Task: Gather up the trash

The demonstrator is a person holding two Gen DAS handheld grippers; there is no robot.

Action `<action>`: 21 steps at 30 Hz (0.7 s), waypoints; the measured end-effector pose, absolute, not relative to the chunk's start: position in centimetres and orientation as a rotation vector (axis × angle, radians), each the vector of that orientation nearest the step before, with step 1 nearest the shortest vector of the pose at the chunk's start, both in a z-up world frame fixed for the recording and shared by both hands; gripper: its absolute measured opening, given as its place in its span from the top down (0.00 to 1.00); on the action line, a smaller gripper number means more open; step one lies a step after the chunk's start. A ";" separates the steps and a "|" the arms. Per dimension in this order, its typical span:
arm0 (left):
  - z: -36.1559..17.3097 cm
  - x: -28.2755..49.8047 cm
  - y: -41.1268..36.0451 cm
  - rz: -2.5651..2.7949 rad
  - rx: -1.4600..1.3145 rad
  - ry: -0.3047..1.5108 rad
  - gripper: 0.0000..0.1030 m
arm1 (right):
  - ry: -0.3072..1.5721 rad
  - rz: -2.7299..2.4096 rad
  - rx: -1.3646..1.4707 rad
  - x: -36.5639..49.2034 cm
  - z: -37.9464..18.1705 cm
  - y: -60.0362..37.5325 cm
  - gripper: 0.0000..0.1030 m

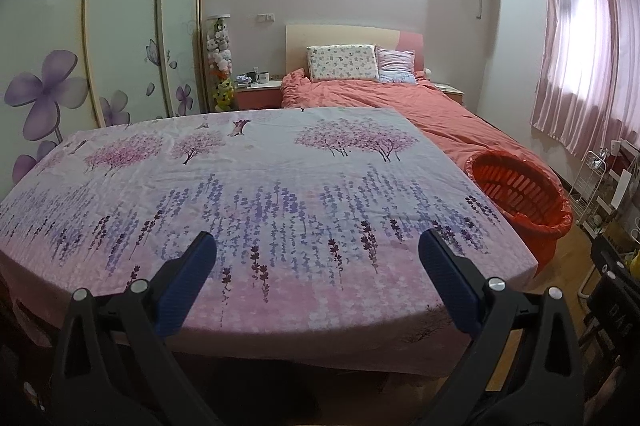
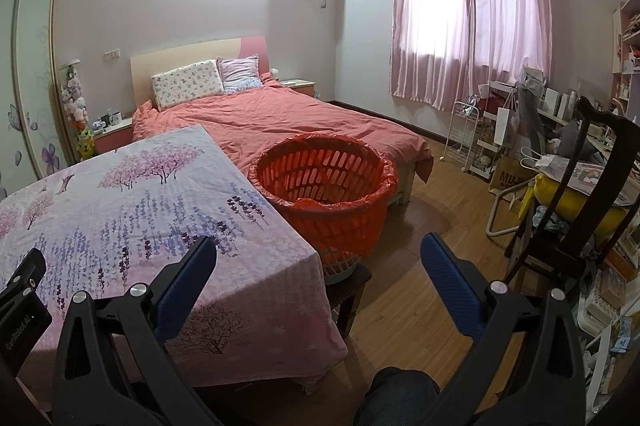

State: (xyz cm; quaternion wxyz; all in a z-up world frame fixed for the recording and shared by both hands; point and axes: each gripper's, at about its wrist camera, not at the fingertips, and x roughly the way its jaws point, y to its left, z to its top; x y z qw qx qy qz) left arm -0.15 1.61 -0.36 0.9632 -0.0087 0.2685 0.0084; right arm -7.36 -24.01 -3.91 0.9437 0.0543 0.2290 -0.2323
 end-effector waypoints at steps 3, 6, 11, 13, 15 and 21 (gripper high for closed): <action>-0.4 -0.1 1.7 0.017 -0.019 0.544 0.04 | 0.466 -0.475 0.110 -7.4 -3.8 -24.0 0.02; -0.4 -0.1 1.7 0.016 -0.018 0.545 0.04 | 0.464 -0.477 0.108 -7.3 -3.7 -23.8 0.02; -0.4 -0.1 1.8 0.016 -0.020 0.545 0.04 | 0.465 -0.476 0.108 -7.2 -3.7 -23.8 0.02; -0.5 -0.1 1.8 0.015 -0.021 0.547 0.04 | 0.465 -0.476 0.108 -7.2 -3.7 -23.8 0.02; -0.5 -0.1 1.8 0.015 -0.021 0.548 0.04 | 0.465 -0.477 0.108 -7.3 -3.7 -23.8 0.02; -0.6 -0.1 1.8 0.015 -0.020 0.548 0.04 | 0.466 -0.477 0.110 -7.3 -3.7 -23.8 0.02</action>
